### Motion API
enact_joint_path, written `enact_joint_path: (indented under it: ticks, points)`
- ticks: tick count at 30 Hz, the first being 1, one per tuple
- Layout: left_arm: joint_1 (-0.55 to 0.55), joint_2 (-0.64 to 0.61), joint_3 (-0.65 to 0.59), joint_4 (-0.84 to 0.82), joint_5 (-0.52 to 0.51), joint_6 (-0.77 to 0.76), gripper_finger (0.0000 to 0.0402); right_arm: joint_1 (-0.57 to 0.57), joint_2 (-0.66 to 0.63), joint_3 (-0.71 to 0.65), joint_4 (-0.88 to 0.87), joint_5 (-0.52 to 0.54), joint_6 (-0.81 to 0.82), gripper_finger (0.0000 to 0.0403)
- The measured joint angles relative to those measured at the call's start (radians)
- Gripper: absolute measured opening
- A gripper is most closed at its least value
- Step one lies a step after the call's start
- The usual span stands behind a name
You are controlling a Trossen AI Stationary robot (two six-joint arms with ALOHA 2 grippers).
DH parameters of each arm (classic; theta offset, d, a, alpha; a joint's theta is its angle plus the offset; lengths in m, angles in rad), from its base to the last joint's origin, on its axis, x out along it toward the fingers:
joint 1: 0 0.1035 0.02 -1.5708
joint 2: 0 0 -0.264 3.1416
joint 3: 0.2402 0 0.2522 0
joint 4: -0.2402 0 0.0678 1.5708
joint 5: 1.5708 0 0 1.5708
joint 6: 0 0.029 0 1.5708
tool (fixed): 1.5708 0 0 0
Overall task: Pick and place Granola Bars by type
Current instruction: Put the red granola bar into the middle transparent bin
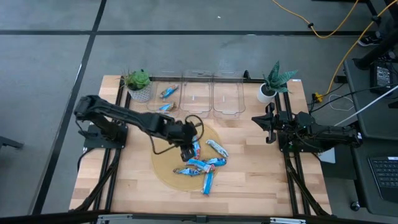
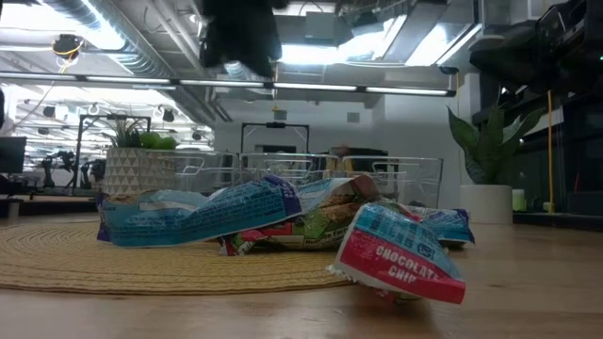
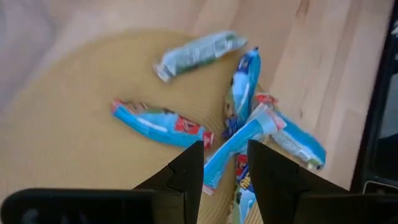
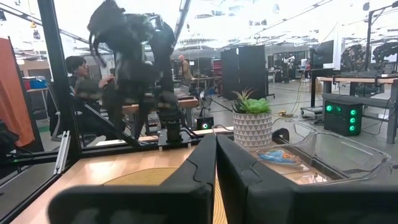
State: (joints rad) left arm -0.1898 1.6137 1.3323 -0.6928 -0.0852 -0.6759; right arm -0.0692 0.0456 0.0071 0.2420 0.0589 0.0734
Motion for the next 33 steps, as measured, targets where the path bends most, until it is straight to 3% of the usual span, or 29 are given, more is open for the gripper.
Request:
enact_joint_path:
  ticks: [10,25,33]
  points:
    - [0.003,0.171,0.000,0.041,-0.004,-0.192,0.0134,0.000,0.000,0.000,-0.001,0.000,-0.003,0.0016]
    - [0.084,0.299,0.000,0.078,-0.080,-0.359,0.0235,0.000,0.000,0.000,-0.011,0.000,-0.003,0.0016]
    - [0.112,0.354,0.000,0.116,-0.129,-0.404,0.0242,0.000,0.000,0.000,-0.082,0.000,-0.003,0.0016]
